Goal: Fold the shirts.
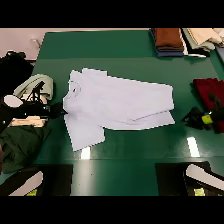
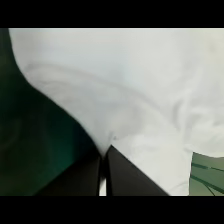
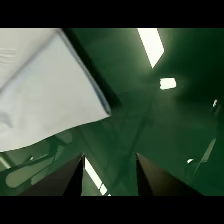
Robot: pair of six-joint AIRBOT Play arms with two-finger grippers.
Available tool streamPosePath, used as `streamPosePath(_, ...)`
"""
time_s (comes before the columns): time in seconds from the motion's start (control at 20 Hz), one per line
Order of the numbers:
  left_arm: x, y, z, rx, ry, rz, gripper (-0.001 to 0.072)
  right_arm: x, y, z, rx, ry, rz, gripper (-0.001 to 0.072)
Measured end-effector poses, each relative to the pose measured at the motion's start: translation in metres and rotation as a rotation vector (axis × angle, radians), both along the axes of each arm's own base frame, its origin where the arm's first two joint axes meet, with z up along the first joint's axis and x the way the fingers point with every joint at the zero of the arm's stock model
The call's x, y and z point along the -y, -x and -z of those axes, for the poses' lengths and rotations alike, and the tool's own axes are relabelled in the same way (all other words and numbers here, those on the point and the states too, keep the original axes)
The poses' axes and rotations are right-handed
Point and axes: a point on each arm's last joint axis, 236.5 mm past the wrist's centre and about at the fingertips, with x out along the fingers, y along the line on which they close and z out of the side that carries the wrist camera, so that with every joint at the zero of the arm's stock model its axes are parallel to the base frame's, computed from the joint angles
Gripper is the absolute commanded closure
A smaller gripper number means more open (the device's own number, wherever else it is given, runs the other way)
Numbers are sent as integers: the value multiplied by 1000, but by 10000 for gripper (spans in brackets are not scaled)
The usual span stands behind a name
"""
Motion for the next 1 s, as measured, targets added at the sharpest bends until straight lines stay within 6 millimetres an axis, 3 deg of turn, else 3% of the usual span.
streamPosePath(0.1, 0, -1, -1, 5, 0, 1, 678, -9, 5, 20, -23, -47, 40, 337)
streamPosePath(0.25, 0, -1, -2, 6, 1, 2, 679, -36, -9, 31, 1, -127, 70, 340)
streamPosePath(0.45, 1, -1, -3, 3, 6, 4, 679, -54, -40, 43, 92, -89, 76, 657)
streamPosePath(0.5, 2, 0, -4, 1, 7, 7, 680, -57, -46, 43, 117, -67, 69, 693)
streamPosePath(0.65, 5, 1, -14, 0, 14, 32, 680, -58, -62, 30, 228, 18, 13, 693)
streamPosePath(0.75, 6, -6, -41, 59, 9, 48, 680, -59, -82, -8, 351, 44, -17, 693)
streamPosePath(0.85, 6, -18, -93, 188, -4, 57, 680, -57, -98, -60, 483, 84, -72, 693)
streamPosePath(1.0, 6, -24, -212, 469, -39, 66, 680, -58, -118, -178, 758, 176, -145, 693)
